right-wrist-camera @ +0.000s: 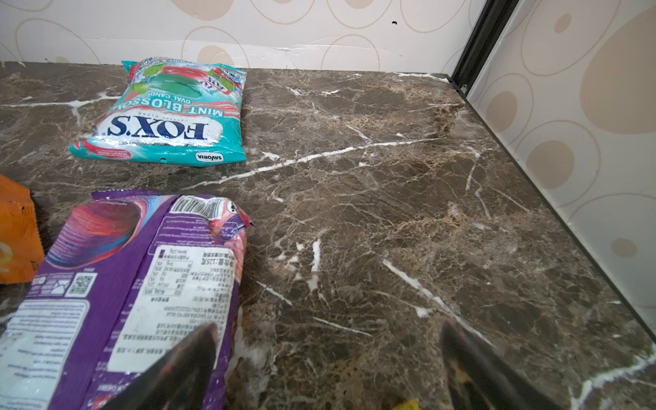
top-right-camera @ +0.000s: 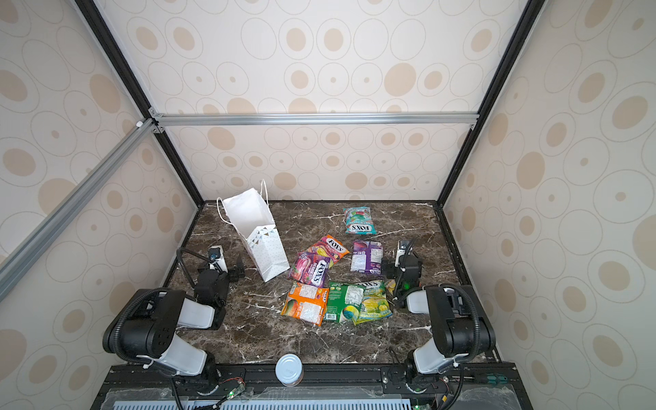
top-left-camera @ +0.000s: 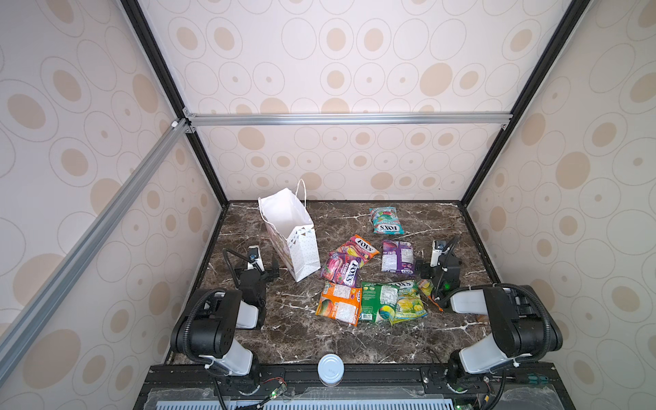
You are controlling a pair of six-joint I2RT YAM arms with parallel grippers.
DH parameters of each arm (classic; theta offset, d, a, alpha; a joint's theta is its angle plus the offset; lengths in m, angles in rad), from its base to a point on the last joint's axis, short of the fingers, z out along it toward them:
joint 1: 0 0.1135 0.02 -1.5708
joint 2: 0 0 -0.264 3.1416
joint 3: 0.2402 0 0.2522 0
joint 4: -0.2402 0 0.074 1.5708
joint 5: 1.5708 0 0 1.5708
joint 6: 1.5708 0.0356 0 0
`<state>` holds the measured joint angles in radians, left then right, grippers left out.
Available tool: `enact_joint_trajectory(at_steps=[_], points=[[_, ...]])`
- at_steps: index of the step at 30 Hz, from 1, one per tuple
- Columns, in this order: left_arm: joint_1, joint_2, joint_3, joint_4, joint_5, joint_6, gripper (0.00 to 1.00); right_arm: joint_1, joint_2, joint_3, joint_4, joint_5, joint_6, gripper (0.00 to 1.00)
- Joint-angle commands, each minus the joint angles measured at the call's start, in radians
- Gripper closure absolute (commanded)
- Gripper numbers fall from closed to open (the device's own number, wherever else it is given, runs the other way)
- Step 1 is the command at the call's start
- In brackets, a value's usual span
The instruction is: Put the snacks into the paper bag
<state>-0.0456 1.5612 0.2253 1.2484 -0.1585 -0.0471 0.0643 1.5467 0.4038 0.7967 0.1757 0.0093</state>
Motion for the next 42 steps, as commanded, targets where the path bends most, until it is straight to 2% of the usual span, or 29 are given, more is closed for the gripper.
enact_joint_trajectory(at_steps=[1, 15, 17, 21, 24, 27, 29, 32, 38, 42], points=[[0.003, -0.004, 0.020, 0.023, 0.004, 0.020, 0.00, 0.002, -0.008, 0.014, 0.010, -0.004, -0.014, 0.00], [0.003, -0.012, 0.020, 0.025, -0.010, 0.015, 0.00, 0.000, -0.009, 0.013, 0.009, -0.009, -0.013, 0.00], [0.003, -0.067, 0.060, -0.097, -0.061, -0.007, 0.00, 0.000, -0.017, 0.011, 0.026, -0.013, -0.020, 0.00], [0.003, -0.207, 0.175, -0.445, -0.111, -0.061, 0.00, 0.002, -0.099, 0.082, -0.170, -0.048, -0.037, 0.00], [0.003, -0.308, 0.293, -0.757, -0.152, -0.183, 0.00, 0.005, -0.163, 0.137, -0.313, -0.042, -0.034, 0.00], [0.003, -0.347, 0.478, -1.170, -0.124, -0.321, 0.00, 0.009, -0.238, 0.199, -0.472, -0.062, 0.052, 0.01], [0.003, -0.360, 0.568, -1.343, -0.065, -0.372, 0.00, 0.014, -0.280, 0.257, -0.612, -0.113, 0.112, 0.02], [0.002, -0.425, 0.618, -1.461, 0.024, -0.390, 0.00, 0.072, -0.341, 0.291, -0.731, -0.125, 0.154, 0.04], [0.003, -0.629, 0.684, -1.635, 0.033, -0.358, 0.00, 0.245, -0.468, 0.309, -0.929, -0.081, 0.179, 0.06], [0.003, -0.642, 0.815, -1.762, 0.111, -0.324, 0.00, 0.364, -0.560, 0.292, -1.009, -0.061, 0.180, 0.09]])
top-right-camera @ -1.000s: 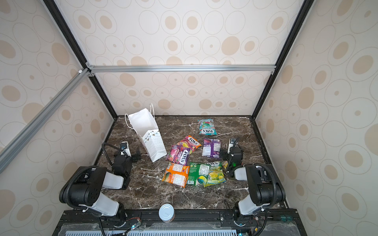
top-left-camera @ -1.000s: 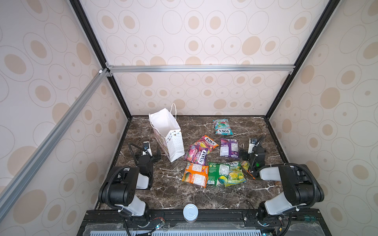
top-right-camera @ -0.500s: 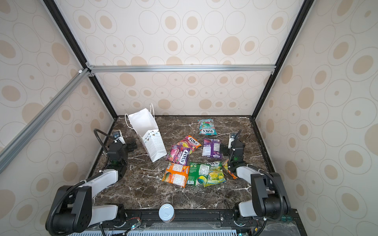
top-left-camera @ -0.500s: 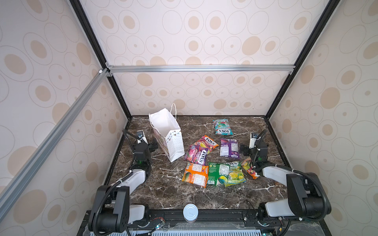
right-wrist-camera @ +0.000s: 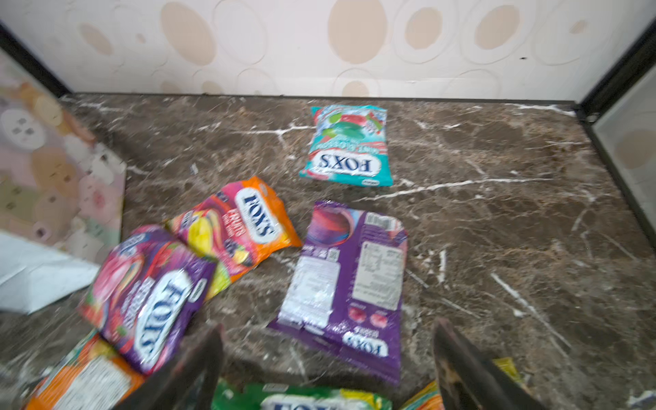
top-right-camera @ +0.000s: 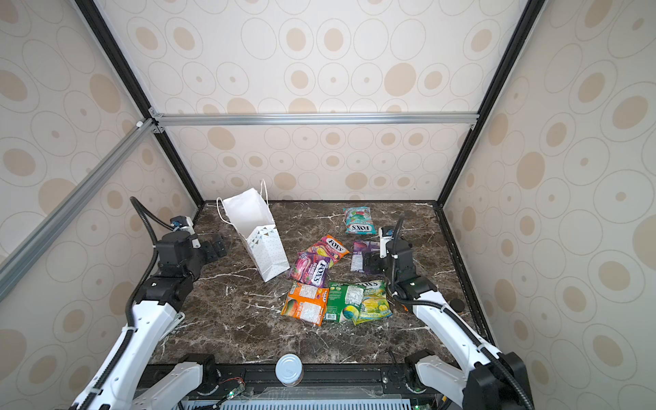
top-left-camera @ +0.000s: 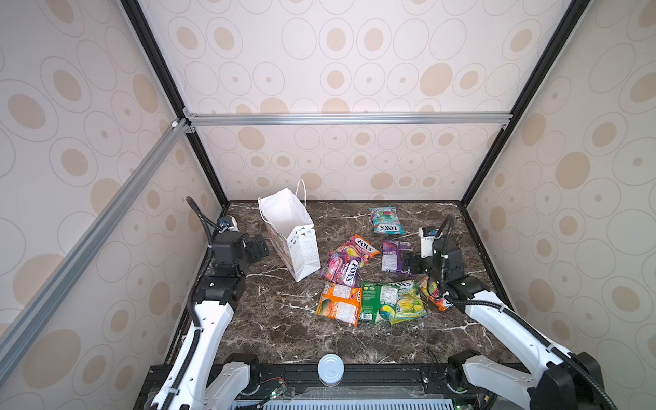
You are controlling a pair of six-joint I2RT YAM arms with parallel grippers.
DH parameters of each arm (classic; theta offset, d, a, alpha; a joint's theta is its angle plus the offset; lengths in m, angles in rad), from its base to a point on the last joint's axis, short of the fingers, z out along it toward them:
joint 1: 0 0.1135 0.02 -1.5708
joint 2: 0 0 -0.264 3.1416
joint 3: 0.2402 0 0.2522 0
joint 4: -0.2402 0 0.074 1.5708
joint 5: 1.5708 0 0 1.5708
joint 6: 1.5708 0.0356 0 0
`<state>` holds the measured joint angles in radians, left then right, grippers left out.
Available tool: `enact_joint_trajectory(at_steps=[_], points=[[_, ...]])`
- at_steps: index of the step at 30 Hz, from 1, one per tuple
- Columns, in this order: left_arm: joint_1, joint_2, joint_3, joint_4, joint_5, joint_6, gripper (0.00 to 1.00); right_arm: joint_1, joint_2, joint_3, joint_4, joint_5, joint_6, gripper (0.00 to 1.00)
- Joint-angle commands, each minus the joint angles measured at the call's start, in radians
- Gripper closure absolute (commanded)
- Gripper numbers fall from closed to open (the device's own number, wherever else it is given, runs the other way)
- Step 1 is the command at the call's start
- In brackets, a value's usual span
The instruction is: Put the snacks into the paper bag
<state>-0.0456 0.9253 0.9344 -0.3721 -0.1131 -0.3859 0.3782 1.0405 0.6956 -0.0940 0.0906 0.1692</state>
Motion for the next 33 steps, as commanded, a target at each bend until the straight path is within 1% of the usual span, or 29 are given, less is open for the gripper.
enact_joint_trajectory(at_steps=[1, 3, 5, 8, 11, 12, 15, 16, 18, 23, 27, 29, 33], points=[[0.002, 0.002, 0.134, -0.152, 0.100, 0.019, 0.00, 0.077, -0.083, -0.007, -0.124, 0.031, 0.016, 0.10], [0.001, 0.019, 0.186, -0.157, 0.145, 0.015, 0.00, 0.113, -0.144, -0.023, -0.115, 0.043, 0.027, 0.11], [0.003, 0.041, 0.241, -0.164, 0.170, 0.010, 0.00, 0.127, -0.189, -0.026, -0.122, 0.041, 0.052, 0.11], [0.003, 0.085, 0.328, -0.189, 0.178, 0.019, 0.00, 0.136, -0.236, -0.008, -0.178, 0.037, 0.064, 0.12], [0.002, 0.135, 0.376, -0.198, 0.210, 0.026, 0.00, 0.138, -0.282, 0.011, -0.282, 0.084, 0.060, 0.12], [0.001, 0.158, 0.392, -0.203, 0.232, 0.028, 0.02, 0.138, -0.303, 0.006, -0.294, 0.086, 0.050, 0.12], [0.001, 0.208, 0.418, -0.200, 0.265, 0.028, 0.08, 0.139, -0.363, -0.015, -0.294, 0.081, 0.047, 0.12], [-0.001, 0.218, 0.421, -0.195, 0.268, 0.027, 0.12, 0.139, -0.379, -0.020, -0.295, 0.074, 0.044, 0.12], [-0.002, 0.233, 0.430, -0.197, 0.271, 0.034, 0.22, 0.137, -0.404, -0.026, -0.296, 0.072, 0.042, 0.12], [-0.007, 0.267, 0.432, -0.179, 0.305, 0.055, 0.24, 0.138, -0.433, -0.060, -0.263, 0.061, 0.023, 0.10], [-0.016, 0.301, 0.452, -0.184, 0.285, 0.067, 0.26, 0.138, -0.429, -0.066, -0.280, 0.060, 0.031, 0.10], [-0.020, 0.312, 0.467, -0.192, 0.267, 0.072, 0.32, 0.137, -0.430, -0.072, -0.282, 0.055, 0.038, 0.10], [-0.025, 0.321, 0.480, -0.197, 0.241, 0.082, 0.50, 0.138, -0.430, -0.082, -0.275, 0.048, 0.044, 0.10]])
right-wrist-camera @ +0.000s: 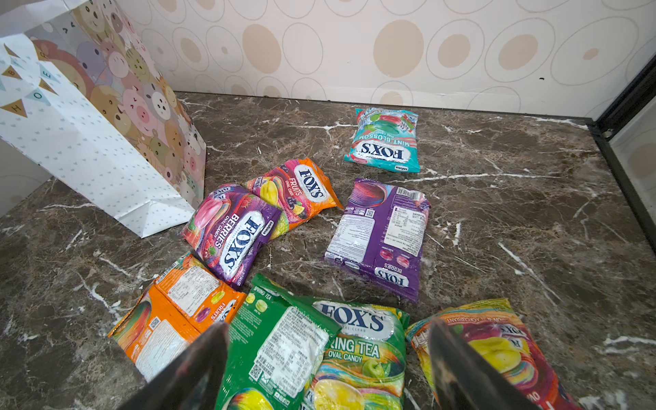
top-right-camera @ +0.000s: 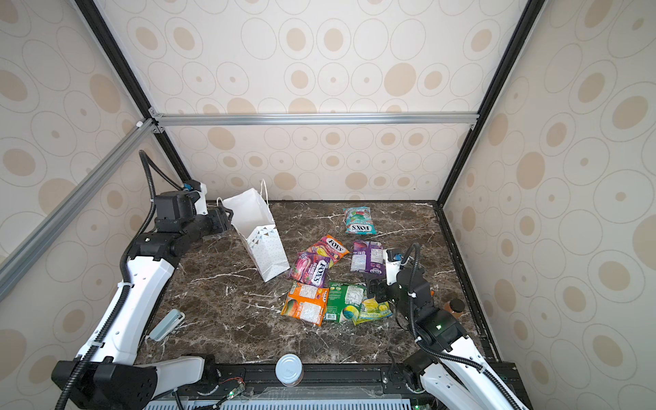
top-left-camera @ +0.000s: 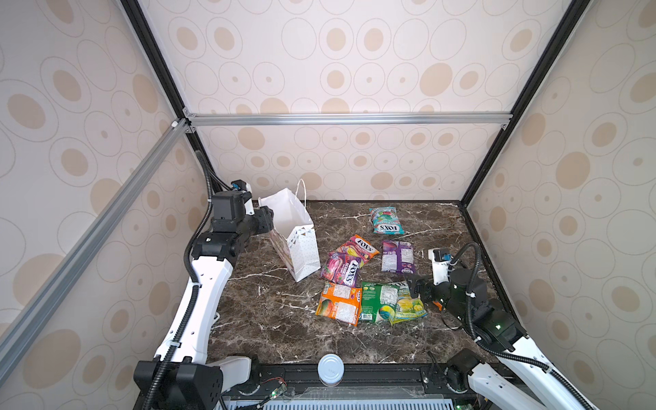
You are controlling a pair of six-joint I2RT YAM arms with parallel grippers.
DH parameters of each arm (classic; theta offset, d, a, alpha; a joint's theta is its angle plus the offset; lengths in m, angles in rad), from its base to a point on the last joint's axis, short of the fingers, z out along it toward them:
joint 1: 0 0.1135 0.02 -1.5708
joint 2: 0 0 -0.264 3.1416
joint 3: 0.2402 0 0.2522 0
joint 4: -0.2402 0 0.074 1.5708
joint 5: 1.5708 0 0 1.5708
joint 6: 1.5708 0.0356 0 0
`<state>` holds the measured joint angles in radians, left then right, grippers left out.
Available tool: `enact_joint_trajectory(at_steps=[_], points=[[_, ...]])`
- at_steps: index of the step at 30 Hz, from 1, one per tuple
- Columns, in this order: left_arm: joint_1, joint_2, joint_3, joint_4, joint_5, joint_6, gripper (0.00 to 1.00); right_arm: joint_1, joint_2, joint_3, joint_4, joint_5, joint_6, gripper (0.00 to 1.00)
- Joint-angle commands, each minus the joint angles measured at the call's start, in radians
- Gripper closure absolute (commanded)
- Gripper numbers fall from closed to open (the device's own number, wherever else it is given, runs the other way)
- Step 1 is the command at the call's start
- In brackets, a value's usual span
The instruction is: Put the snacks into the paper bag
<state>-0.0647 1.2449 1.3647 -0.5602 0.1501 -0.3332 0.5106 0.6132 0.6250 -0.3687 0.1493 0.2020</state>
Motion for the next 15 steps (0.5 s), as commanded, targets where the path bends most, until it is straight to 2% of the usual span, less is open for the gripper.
enact_joint_trajectory(at_steps=[1, 13, 15], points=[[-0.006, 0.005, 0.053, -0.009, -0.024, 0.032, 0.54, 0.004, -0.001, -0.011, 0.001, -0.012, 0.011, 0.10], [-0.006, 0.034, 0.100, -0.028, -0.019, 0.065, 0.98, 0.005, 0.032, 0.015, -0.022, -0.036, 0.007, 0.10], [-0.006, 0.033, 0.098, -0.029, -0.009, 0.068, 1.00, 0.005, 0.036, 0.025, -0.036, -0.039, 0.009, 0.10]])
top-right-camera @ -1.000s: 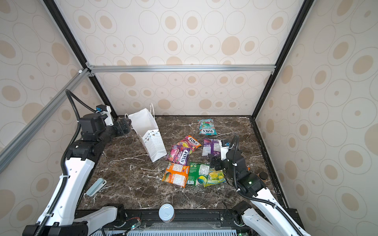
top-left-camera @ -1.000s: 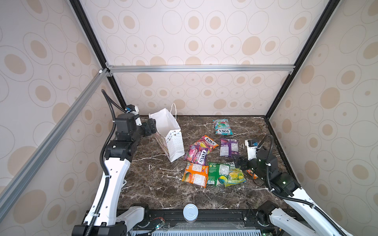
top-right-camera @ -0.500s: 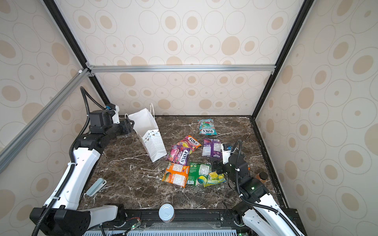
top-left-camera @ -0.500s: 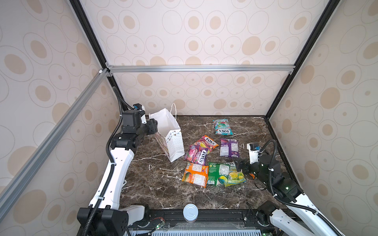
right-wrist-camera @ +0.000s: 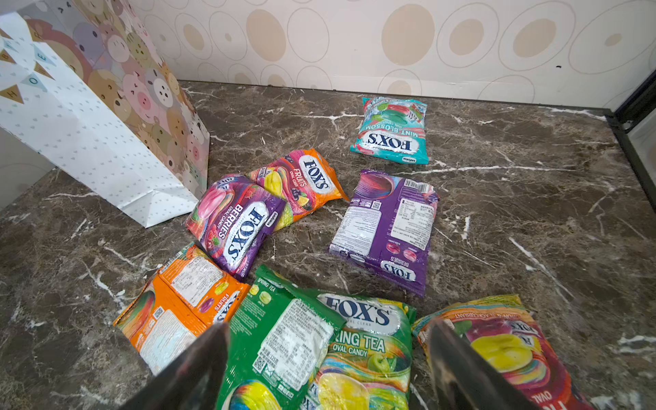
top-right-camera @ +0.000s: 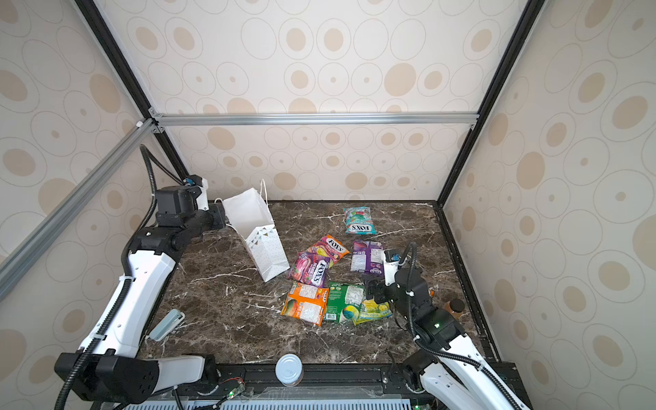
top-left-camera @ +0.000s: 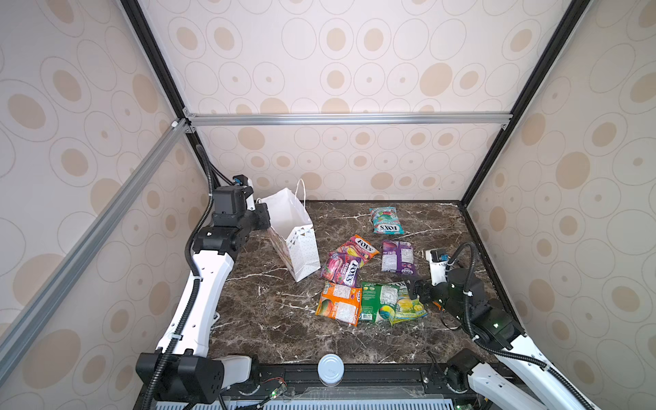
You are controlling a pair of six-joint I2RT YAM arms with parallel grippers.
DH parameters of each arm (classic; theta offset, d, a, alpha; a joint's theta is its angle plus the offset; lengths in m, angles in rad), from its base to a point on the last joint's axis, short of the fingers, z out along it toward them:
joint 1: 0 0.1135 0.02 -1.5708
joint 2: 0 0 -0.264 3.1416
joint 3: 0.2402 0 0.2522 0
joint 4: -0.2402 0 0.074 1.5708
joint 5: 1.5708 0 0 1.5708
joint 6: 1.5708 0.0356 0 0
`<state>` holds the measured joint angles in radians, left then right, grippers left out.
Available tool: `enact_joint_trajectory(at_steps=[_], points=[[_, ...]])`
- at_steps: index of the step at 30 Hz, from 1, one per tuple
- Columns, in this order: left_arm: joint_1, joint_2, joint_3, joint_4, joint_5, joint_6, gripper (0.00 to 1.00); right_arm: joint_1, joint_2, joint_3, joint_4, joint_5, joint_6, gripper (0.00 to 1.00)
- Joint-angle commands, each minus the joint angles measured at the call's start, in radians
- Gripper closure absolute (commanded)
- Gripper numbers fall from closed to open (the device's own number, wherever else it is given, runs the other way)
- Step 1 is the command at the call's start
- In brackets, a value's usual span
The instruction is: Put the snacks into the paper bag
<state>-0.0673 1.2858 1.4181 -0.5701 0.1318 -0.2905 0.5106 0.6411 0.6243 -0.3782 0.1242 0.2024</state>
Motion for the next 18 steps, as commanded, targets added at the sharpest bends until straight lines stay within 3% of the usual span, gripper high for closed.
enact_joint_trajectory(at_steps=[1, 8, 16, 18], points=[[-0.004, -0.009, 0.041, -0.019, 0.020, 0.026, 1.00, 0.006, 0.006, 0.026, -0.028, -0.015, 0.011, 0.10], [-0.005, -0.050, 0.005, -0.007, 0.115, 0.077, 1.00, 0.005, 0.011, 0.023, -0.011, -0.029, 0.013, 0.11], [0.000, -0.086, -0.033, -0.022, 0.379, 0.146, 1.00, 0.008, 0.033, 0.046, 0.003, -0.053, -0.006, 0.11], [0.000, -0.098, -0.047, -0.017, 0.403, 0.156, 1.00, 0.008, 0.040, 0.056, 0.004, -0.060, -0.008, 0.12]])
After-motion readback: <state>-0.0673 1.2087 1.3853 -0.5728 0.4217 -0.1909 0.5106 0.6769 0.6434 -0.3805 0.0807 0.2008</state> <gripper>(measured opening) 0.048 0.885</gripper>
